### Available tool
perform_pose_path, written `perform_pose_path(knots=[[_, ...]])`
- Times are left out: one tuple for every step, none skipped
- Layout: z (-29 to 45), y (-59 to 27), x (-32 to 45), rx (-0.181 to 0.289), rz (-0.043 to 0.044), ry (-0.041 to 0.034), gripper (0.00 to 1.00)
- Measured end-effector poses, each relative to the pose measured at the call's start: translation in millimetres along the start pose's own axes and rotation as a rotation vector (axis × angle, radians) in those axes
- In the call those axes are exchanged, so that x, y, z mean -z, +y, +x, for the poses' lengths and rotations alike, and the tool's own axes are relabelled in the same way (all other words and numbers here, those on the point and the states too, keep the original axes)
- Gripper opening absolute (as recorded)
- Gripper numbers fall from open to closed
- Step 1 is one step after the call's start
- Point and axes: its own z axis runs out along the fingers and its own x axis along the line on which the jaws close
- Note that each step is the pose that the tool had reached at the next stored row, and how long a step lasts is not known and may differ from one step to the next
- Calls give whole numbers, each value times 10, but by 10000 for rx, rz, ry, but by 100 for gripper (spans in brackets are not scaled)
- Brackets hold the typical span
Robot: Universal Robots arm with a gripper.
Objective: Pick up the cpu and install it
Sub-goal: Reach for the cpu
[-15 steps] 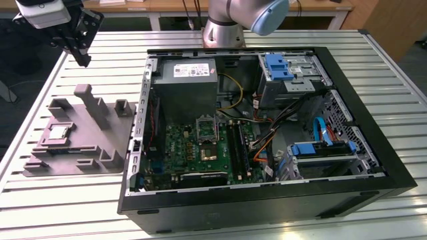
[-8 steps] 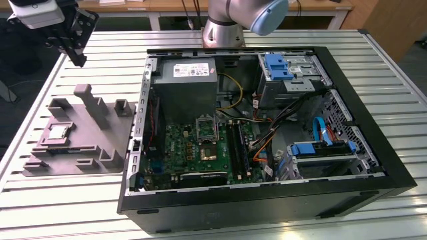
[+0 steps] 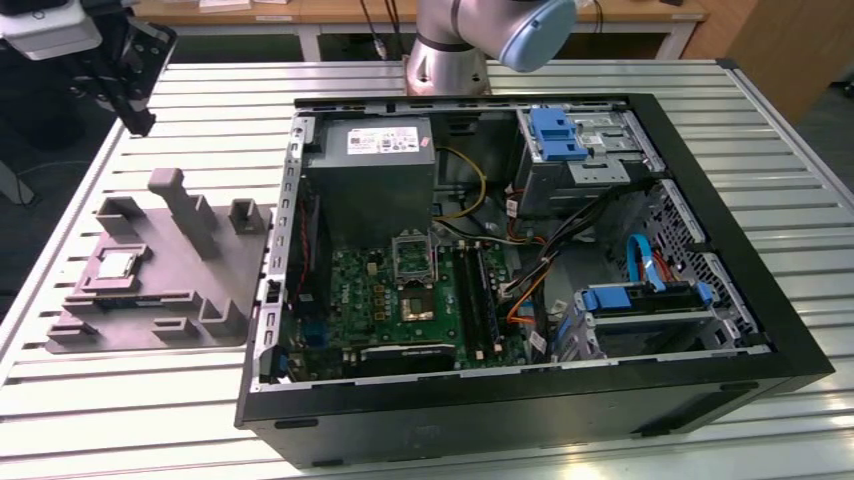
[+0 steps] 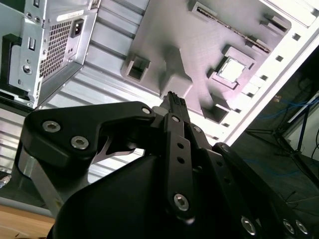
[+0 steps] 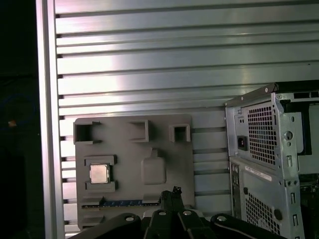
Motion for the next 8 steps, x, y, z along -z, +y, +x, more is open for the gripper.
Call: perform_pose_path(knots=[[20,-1,-1,-1,1,3,11],[40,-3,-1,-1,1,5,11],[58,-4,-2,-1,1,7,11],[76,-6,-3,-1,1,8,11],[89,-7,-3,-1,1,11,11],[98,-8,-3,-1,1,14,11],[104,-8,-3,-2,1,17,11],[109,-9,-4,-1,1,19,11]])
